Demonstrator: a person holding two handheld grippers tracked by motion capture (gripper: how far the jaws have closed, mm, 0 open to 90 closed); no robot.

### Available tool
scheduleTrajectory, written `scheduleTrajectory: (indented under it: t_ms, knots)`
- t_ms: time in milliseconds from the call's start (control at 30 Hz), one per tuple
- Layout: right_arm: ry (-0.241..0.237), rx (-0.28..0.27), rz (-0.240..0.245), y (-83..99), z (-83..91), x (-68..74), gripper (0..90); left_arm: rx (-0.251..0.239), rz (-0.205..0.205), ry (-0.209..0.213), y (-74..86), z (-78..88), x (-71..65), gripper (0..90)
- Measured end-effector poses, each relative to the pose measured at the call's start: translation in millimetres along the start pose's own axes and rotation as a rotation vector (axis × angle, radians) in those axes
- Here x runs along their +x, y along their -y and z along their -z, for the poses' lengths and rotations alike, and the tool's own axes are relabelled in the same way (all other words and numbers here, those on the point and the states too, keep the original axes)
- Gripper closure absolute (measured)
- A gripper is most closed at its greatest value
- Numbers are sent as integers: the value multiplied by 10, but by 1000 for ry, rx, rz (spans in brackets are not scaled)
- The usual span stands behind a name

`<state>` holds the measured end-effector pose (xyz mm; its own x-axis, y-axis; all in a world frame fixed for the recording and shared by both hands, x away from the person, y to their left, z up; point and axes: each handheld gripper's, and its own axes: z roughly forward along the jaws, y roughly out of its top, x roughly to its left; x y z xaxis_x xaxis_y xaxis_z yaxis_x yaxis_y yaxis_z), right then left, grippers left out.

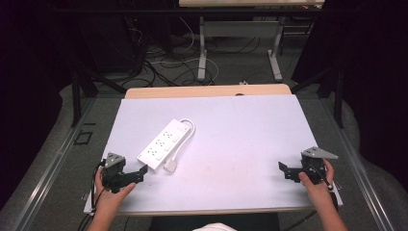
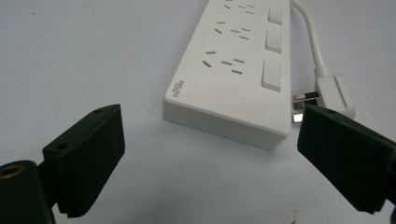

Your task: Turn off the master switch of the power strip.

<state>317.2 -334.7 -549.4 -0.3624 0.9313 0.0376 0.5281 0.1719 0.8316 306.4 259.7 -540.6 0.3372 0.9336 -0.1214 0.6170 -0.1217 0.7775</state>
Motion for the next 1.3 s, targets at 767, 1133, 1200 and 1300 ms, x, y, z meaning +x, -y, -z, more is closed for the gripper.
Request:
scheduleTrajectory:
  t_ms: [767, 1133, 1200, 1300]
  knots:
    - [0, -15, 38, 21, 33, 79, 0, -55, 14, 41, -56, 113, -58, 137]
    - [4, -25, 44, 37, 72, 103, 0, -77, -28, 37, -113, 147, -141, 150]
    - [-2, -28, 51, 39, 77, 94, 0, -75, -31, 41, -133, 152, -168, 157]
    - [0, -32, 42, 45, 87, 97, 0, -72, -37, 48, -159, 142, -201, 159]
